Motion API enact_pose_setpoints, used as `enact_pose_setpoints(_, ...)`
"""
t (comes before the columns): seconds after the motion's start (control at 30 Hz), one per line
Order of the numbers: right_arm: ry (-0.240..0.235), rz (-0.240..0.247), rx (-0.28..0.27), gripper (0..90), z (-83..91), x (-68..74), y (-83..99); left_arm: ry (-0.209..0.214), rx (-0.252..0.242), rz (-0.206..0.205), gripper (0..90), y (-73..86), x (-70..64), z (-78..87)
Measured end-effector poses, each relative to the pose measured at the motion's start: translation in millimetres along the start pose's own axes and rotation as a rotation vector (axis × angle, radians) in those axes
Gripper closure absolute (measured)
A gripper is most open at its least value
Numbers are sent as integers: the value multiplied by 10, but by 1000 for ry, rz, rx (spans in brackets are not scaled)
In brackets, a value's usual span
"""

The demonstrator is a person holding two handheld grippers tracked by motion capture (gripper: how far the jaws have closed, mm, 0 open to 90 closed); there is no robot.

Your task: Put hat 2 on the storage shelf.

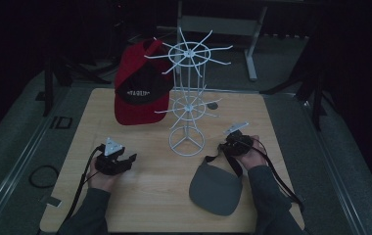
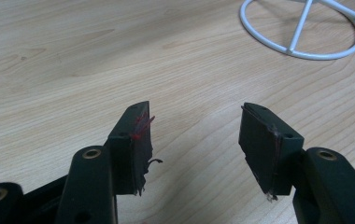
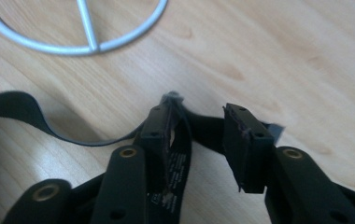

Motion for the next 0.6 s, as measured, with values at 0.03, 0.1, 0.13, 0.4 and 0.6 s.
enact_pose_setpoints(0.03,-1,-7,-12,576,17,-10,-15,-1,1,-1,445,0,-1,-1)
enact_pose_setpoints(0.1,-16,-2,-21,550,26,-18,-40,-1,-1,0,445,-1,-4,-2)
enact_pose_setpoints(0.13,-23,7,-21,548,19,-15,-49,-2,0,-1,445,-1,-5,-1)
enact_pose_setpoints(0.4,-60,37,-7,579,-93,8,-85,-1,2,0,445,2,5,3)
enact_pose_setpoints(0.6,-99,41,9,658,-64,2,-53,0,0,1,445,2,2,3)
Point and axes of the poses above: each handheld gripper's, and its own axes: z roughly backward along the jaws, y roughly out of its underside, x roughly to its left, the point moved 6 cm from there along -z, roughly forward along the jaws, and after that the axes turned 12 degrees about y, right-handed, at the moved point
